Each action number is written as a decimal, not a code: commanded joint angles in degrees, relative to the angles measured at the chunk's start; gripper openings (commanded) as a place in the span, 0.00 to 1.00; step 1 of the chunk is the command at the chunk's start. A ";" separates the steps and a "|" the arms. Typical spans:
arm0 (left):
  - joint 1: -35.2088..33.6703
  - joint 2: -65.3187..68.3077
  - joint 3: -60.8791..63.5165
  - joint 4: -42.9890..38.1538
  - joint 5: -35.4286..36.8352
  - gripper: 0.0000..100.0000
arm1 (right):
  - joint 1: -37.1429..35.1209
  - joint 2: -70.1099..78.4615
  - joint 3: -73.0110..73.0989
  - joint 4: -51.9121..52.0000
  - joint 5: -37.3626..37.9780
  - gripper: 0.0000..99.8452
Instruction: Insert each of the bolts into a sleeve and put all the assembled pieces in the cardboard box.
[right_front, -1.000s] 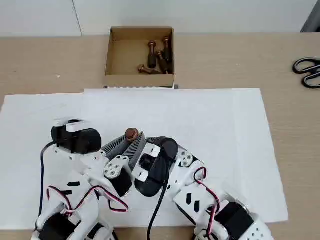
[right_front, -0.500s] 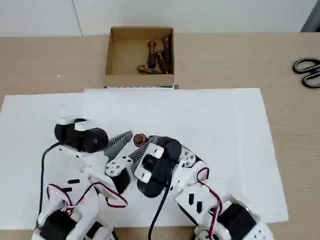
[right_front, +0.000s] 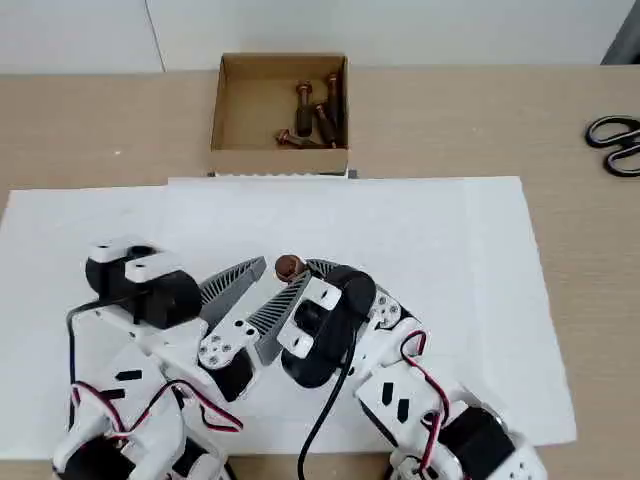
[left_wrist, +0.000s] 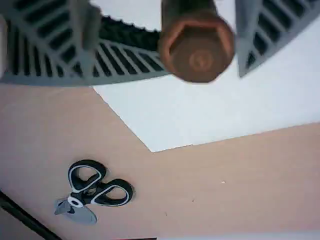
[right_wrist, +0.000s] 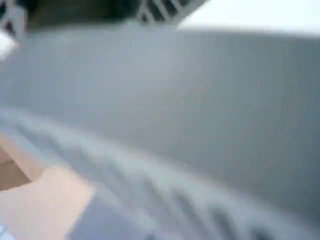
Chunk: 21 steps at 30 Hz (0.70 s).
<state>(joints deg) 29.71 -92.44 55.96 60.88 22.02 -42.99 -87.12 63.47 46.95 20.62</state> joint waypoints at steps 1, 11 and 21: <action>-1.05 0.09 -2.07 -1.67 -2.64 0.13 | 0.84 -0.40 -1.41 -1.98 0.53 0.00; -12.48 -0.18 3.03 -8.44 -13.89 0.00 | 1.54 -0.31 1.32 -2.07 0.26 0.00; -23.65 -0.26 24.31 -8.88 -14.51 0.00 | 15.78 -0.31 1.32 -1.98 -1.49 0.00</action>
<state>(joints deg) 8.35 -92.09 76.35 53.41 7.87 -32.62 -87.12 65.58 46.95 20.62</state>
